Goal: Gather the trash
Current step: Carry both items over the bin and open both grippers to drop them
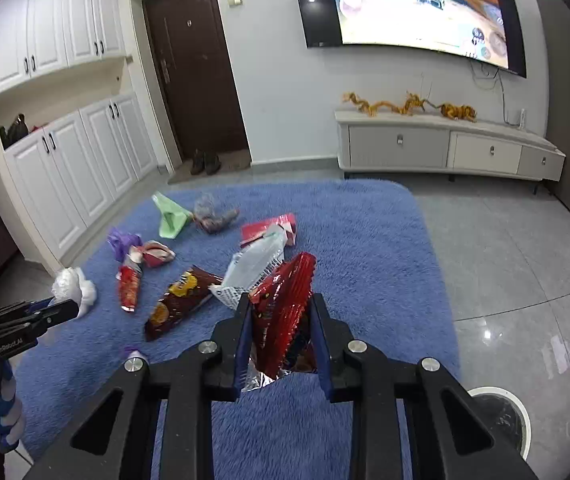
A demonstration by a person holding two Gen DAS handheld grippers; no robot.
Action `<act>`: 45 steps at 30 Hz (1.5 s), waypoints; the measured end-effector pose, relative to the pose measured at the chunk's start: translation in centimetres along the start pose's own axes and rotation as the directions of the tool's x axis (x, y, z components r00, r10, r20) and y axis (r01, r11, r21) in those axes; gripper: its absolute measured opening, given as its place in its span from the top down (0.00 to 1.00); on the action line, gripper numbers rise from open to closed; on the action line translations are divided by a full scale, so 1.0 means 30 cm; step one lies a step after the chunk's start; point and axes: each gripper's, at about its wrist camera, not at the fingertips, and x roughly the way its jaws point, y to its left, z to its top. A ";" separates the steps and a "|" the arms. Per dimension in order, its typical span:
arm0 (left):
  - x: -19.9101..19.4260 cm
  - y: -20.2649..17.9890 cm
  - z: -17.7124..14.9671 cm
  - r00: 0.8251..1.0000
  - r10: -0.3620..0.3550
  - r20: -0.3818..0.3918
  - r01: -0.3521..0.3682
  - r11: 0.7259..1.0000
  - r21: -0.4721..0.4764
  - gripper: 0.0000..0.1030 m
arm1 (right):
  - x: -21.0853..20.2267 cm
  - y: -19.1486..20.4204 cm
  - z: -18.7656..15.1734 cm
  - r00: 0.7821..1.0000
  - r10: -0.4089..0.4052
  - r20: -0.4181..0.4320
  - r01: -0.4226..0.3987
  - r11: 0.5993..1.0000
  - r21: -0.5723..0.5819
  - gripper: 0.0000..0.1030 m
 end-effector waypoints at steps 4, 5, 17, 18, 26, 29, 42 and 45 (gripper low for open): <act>-0.066 -0.048 -0.003 0.999 -0.011 0.033 0.010 0.999 0.031 0.73 | -0.100 -0.013 -0.023 0.999 0.008 0.044 -0.009 1.000 0.022 0.77; -0.084 -0.067 -0.004 0.999 -0.017 0.042 0.015 0.999 0.043 0.73 | -0.119 -0.017 -0.027 0.999 0.003 0.053 -0.004 1.000 0.027 0.77; -0.110 -0.496 0.013 0.979 -0.202 0.015 0.190 0.944 0.270 0.73 | -0.395 -0.332 -0.169 0.980 -0.159 0.121 0.127 0.964 0.235 0.77; -0.100 -0.535 0.013 0.977 -0.215 0.003 0.205 0.936 0.286 0.73 | -0.412 -0.371 -0.187 0.976 -0.181 0.121 0.145 0.955 0.260 0.77; 0.087 -0.994 -0.013 0.932 -0.313 -0.180 0.361 0.815 0.453 0.73 | -0.439 -0.639 -0.334 0.952 -0.303 0.052 0.253 0.868 0.428 0.77; 0.175 -1.131 -0.039 0.911 -0.323 -0.255 0.409 0.784 0.468 0.71 | -0.398 -0.731 -0.400 0.947 -0.320 -0.012 0.287 0.830 0.479 0.77; 0.556 -1.423 -0.101 0.747 -0.371 -0.551 0.584 0.762 0.279 0.58 | -0.195 -0.949 -0.590 0.926 -0.298 -0.232 0.378 0.741 0.555 0.45; 0.603 -1.429 -0.102 0.732 -0.378 -0.567 0.585 0.775 0.238 0.47 | -0.187 -0.970 -0.609 0.921 -0.295 -0.253 0.388 0.727 0.566 0.45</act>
